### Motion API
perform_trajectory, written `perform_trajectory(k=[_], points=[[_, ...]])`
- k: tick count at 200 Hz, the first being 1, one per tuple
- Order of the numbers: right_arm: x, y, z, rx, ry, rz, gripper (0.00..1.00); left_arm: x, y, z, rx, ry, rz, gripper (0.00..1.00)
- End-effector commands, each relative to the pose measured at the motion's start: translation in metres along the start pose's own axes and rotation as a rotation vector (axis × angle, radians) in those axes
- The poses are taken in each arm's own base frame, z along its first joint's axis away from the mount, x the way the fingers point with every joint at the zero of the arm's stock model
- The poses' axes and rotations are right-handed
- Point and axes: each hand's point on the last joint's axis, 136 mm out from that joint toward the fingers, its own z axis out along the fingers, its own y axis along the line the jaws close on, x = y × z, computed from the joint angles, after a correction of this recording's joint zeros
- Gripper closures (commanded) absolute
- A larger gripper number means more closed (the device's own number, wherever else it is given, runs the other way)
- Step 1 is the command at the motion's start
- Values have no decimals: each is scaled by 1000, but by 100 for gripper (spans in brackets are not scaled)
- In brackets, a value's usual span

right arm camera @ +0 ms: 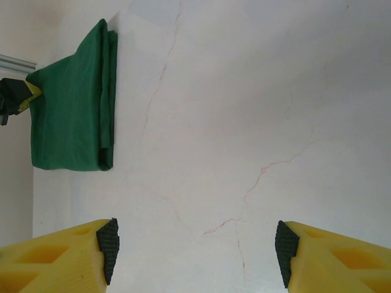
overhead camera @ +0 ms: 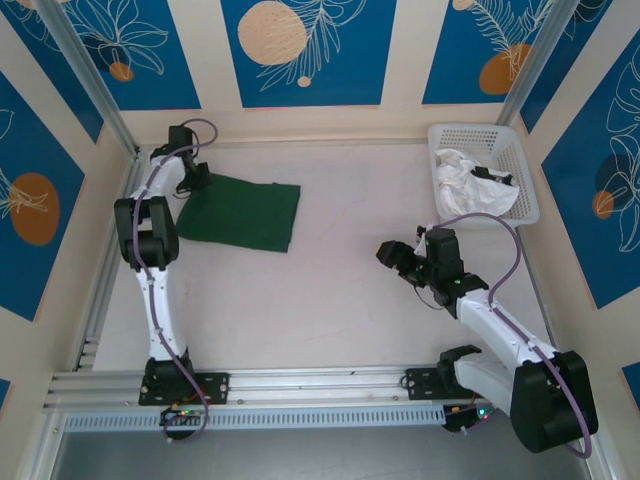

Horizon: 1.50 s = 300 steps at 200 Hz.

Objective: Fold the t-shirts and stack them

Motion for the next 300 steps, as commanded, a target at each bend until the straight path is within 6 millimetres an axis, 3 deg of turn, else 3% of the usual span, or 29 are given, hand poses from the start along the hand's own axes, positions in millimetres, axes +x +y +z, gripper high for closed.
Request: perform_trajectory(k=[1, 43, 84, 133, 167, 195, 209, 235, 237, 240, 268, 300], points=[[-3, -4, -2, 11, -29, 11, 30, -21, 46, -2, -102, -5, 22, 100], [-2, -7, -1, 18, -32, 17, 30, -55, 89, 8, -197, -57, 50, 100], [-1, -9, 1, 15, -35, 21, 30, -87, 120, 3, -233, -161, 40, 100], [1, -11, 5, 19, -30, 19, 30, -120, 140, -8, -249, -285, 50, 100], [1, -14, 9, 33, -22, 21, 30, -129, 149, -2, -243, -325, 44, 100], [1, -15, 10, 39, -22, 19, 30, -129, 150, 2, -238, -330, 25, 82], [0, -15, 9, 41, -22, 17, 30, -128, 154, -2, -255, -327, 2, 55], [-2, -14, 6, 47, -30, 8, 30, -133, 139, -17, -196, -340, -33, 16], [-2, -14, 6, 48, -31, 8, 30, -134, 138, -20, -195, -343, -38, 5], [-2, -14, 5, 48, -32, 6, 30, -135, 136, -23, -191, -347, -46, 1], [-6, -12, -2, 52, -58, -9, 29, -147, 96, -68, -96, -391, -82, 0], [-14, -13, -16, 85, -113, -27, 25, -152, 27, -132, -11, -443, -59, 0]])
